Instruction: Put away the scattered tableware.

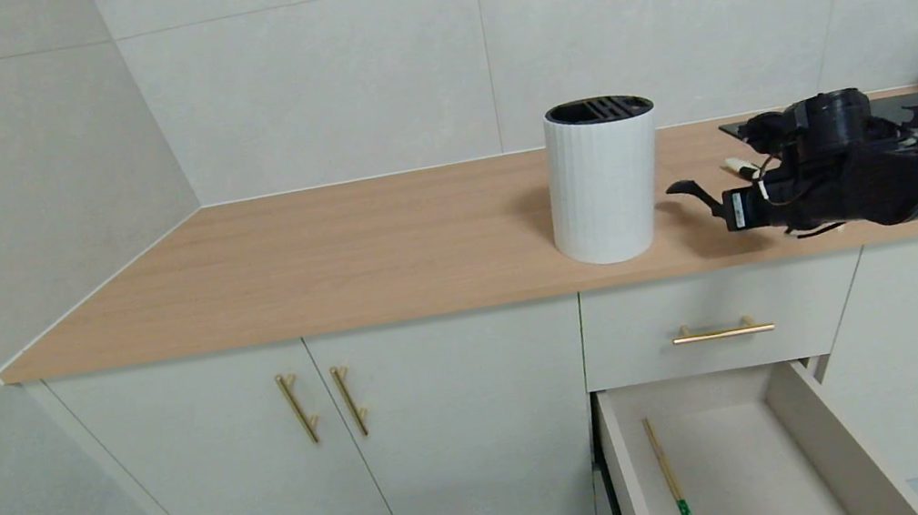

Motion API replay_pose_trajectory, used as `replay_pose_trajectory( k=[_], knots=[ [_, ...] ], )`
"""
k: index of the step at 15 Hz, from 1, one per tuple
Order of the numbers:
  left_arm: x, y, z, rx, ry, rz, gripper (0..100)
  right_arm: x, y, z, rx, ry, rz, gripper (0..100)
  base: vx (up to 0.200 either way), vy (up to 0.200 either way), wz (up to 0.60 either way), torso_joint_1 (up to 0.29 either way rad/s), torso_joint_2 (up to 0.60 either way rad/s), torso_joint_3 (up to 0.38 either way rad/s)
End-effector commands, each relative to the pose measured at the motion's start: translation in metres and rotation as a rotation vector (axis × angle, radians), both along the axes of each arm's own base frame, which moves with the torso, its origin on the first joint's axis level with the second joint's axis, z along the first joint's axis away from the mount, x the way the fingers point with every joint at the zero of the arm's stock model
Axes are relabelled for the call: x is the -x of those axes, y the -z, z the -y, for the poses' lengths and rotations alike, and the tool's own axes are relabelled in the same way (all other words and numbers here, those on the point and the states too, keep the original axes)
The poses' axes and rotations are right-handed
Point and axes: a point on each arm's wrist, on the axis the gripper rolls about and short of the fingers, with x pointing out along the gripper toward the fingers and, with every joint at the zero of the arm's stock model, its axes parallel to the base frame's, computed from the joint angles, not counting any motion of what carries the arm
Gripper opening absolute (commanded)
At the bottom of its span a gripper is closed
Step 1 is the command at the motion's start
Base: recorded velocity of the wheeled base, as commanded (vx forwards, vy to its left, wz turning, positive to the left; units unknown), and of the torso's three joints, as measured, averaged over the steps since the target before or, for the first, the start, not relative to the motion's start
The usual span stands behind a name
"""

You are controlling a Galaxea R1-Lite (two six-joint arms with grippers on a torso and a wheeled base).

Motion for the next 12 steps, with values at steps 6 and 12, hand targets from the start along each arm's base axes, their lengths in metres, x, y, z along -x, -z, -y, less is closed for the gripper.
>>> replay_pose_trajectory(
  k=[6, 12],
  knots=[
    [0.0, 0.0, 0.0, 0.0, 0.0, 0.001, 100, 0.106, -0.054, 0.001, 0.0, -0.024, 0.031, 0, 0.0, 0.0, 0.0, 0.0, 0.0, 0.0],
    [0.0, 0.0, 0.0, 0.0, 0.0, 0.0, 100, 0.201, -0.037, 0.002, 0.029, -0.064, -0.036, 0, 0.0, 0.0, 0.0, 0.0, 0.0, 0.0]
  ],
)
